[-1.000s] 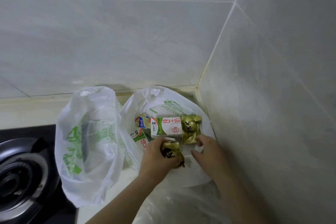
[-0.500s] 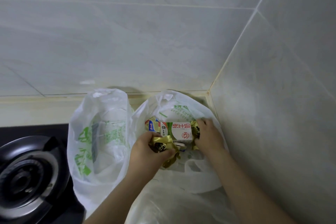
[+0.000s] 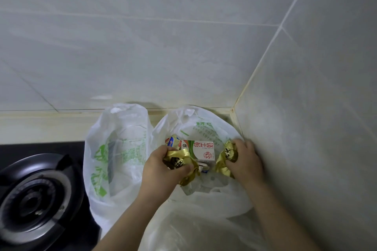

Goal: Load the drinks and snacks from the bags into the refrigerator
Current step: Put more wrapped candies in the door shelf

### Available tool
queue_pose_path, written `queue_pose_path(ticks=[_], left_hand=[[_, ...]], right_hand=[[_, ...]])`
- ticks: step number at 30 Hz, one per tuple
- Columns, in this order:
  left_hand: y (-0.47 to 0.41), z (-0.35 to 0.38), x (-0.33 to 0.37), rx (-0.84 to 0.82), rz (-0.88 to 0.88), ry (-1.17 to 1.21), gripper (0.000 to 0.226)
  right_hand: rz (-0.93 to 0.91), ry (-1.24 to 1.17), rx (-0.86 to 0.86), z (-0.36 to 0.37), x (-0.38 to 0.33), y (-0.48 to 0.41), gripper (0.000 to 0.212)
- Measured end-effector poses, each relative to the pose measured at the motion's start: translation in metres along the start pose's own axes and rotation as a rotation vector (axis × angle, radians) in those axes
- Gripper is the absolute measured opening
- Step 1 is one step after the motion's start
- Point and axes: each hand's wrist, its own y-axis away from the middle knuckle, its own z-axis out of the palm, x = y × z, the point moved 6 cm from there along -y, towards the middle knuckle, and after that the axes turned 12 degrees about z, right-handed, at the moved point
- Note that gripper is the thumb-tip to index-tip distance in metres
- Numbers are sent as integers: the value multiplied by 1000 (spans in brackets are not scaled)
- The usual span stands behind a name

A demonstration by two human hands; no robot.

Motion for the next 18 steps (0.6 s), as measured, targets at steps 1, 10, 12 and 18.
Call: queue_pose_path(ticks=[1, 10, 12, 18], left_hand=[[1, -2, 3, 4, 9, 8, 33], [18, -50, 50, 112, 151, 131, 32], [26, -70, 65, 158, 202, 157, 32], [57, -131, 105, 265, 357, 228, 32]], right_hand=[[-1, -40, 41, -8, 0, 6, 54], [-89, -351, 187, -102, -56, 60, 55], [-146, -412, 202, -125, -75, 77, 53], [-295, -612, 229, -171, -127, 136, 53]])
